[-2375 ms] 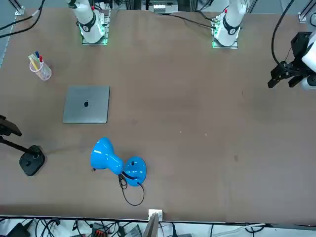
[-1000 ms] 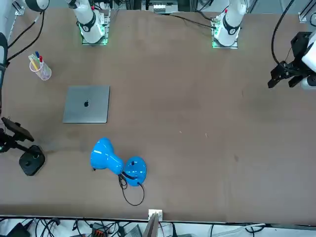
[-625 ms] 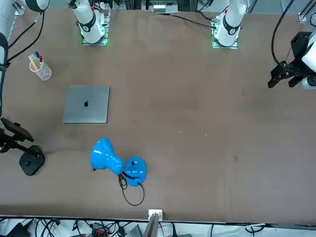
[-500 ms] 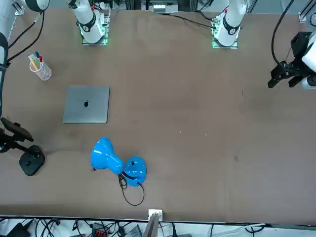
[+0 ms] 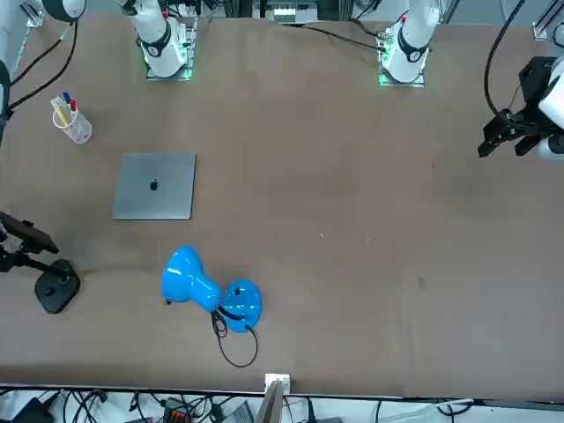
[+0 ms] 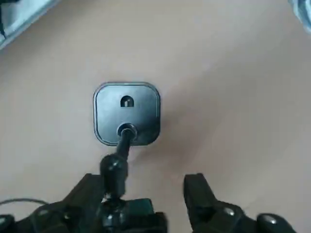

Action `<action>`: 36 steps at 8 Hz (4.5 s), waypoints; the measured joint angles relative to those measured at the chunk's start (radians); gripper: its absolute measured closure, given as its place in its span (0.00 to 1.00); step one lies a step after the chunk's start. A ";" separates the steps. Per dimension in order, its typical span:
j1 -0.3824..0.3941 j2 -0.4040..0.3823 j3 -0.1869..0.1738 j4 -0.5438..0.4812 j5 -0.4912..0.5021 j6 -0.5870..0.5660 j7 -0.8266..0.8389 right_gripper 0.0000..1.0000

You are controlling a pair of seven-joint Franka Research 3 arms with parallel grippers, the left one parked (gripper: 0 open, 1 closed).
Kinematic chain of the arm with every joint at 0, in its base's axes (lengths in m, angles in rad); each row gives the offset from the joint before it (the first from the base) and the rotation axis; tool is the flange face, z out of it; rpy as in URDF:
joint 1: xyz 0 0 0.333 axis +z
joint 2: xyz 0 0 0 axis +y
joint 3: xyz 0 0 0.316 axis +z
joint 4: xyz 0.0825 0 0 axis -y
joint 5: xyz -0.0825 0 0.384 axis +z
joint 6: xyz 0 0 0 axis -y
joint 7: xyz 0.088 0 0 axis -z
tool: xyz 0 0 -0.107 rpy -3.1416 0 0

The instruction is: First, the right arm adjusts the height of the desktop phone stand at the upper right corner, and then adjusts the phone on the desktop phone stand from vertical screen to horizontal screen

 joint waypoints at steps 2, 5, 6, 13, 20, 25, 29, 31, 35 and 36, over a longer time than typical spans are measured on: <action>-0.003 -0.032 0.000 0.071 -0.001 -0.067 -0.100 0.00; 0.019 -0.063 0.011 0.105 -0.001 -0.117 -0.403 0.00; 0.047 -0.062 0.015 0.105 -0.009 -0.120 -0.481 0.00; 0.289 -0.022 0.025 0.079 -0.269 -0.212 -0.653 0.00; 0.387 0.094 0.028 -0.003 -0.652 -0.255 -0.973 0.00; 0.437 0.227 0.030 -0.004 -0.891 -0.250 -1.011 0.01; 0.434 0.275 0.026 -0.023 -0.995 -0.250 -1.031 0.04; 0.430 0.276 0.025 -0.049 -0.995 -0.252 -1.034 0.08; 0.424 0.276 0.019 -0.089 -0.995 -0.266 -1.037 0.14; 0.421 0.276 0.017 -0.089 -0.995 -0.267 -1.037 0.16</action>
